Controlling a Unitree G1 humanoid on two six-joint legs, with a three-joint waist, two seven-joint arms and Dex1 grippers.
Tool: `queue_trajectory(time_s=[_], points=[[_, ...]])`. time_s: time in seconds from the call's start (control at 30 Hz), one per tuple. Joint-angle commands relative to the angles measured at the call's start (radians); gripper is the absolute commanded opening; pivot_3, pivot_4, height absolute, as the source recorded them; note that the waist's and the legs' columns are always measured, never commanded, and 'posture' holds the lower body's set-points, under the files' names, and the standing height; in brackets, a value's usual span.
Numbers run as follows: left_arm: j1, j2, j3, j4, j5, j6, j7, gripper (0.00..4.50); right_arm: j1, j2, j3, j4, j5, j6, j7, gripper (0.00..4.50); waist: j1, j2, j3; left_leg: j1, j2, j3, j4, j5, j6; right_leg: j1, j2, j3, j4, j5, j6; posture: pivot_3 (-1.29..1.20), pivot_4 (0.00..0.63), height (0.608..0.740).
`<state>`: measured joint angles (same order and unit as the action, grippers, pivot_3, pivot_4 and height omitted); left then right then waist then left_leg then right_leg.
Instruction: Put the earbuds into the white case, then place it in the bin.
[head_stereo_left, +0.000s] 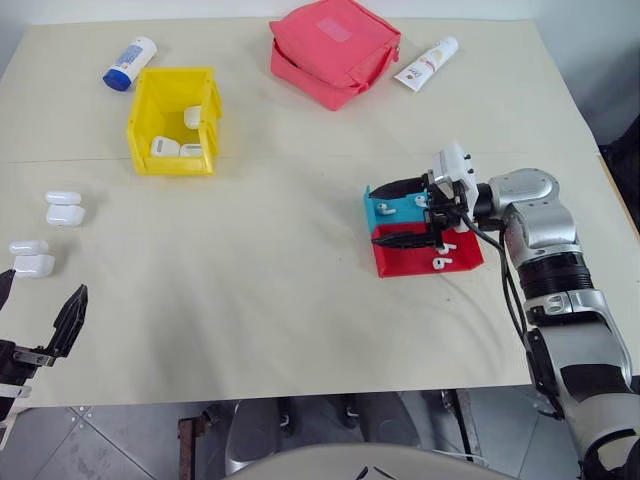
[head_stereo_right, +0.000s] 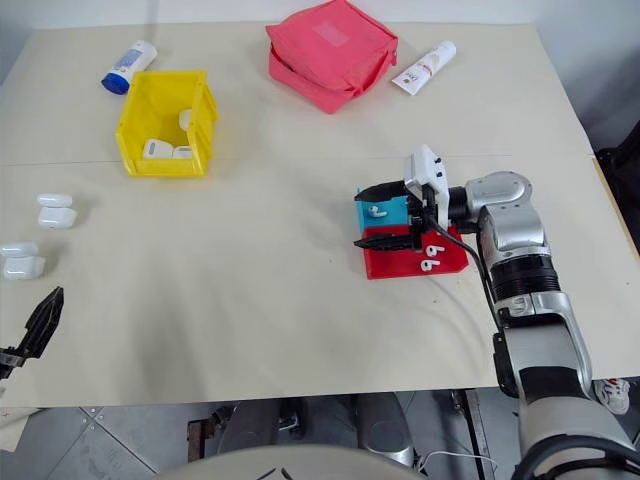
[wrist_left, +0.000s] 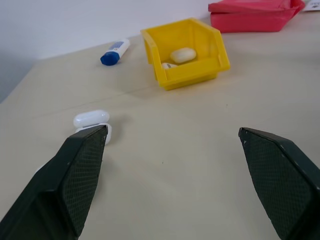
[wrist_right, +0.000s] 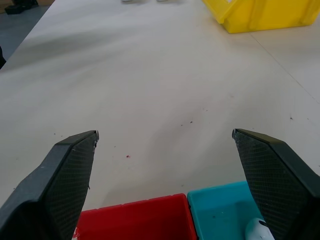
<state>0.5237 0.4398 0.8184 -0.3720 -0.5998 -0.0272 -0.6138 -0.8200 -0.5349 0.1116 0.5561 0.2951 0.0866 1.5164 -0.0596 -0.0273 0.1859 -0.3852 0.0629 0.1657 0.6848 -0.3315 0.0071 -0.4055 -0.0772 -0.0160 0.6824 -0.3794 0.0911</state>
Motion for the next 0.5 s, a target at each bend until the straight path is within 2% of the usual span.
queue_trajectory(time_s=[0.03, 0.27, 0.5], points=[[0.0, 0.01, 0.024, -0.014, 0.006, -0.003, 0.024, 4.46, -0.005, 0.009, -0.019, -0.016, 0.011, -0.009, -0.004, 4.5, 0.0, 0.0, 0.0, 0.0, 0.0, 0.0, 0.0, 0.0, 0.0, 0.0, 0.0, 0.0, 0.0, 0.0, 0.0, 0.0, 0.15, 0.74], [0.049, -0.013, 0.06, -0.071, -0.005, 0.012, 0.059, 4.46, -0.031, 0.031, -0.029, 0.001, 0.023, 0.002, -0.003, 4.5, -0.002, 0.0, 0.0, 0.0, 0.0, 0.0, 0.0, 0.0, 0.0, 0.0, 0.0, 0.0, 0.0, 0.0, 0.0, 0.0, 0.15, 0.74], [0.251, -0.138, 0.139, -0.139, -0.068, 0.014, 0.043, 4.46, -0.088, 0.052, -0.024, 0.076, 0.017, -0.013, 0.022, 4.5, -0.018, 0.0, 0.0, 0.0, 0.0, 0.0, -0.001, 0.0, 0.0, 0.0, 0.0, 0.0, -0.001, 0.0, 0.0, 0.0, 0.15, 0.74]])
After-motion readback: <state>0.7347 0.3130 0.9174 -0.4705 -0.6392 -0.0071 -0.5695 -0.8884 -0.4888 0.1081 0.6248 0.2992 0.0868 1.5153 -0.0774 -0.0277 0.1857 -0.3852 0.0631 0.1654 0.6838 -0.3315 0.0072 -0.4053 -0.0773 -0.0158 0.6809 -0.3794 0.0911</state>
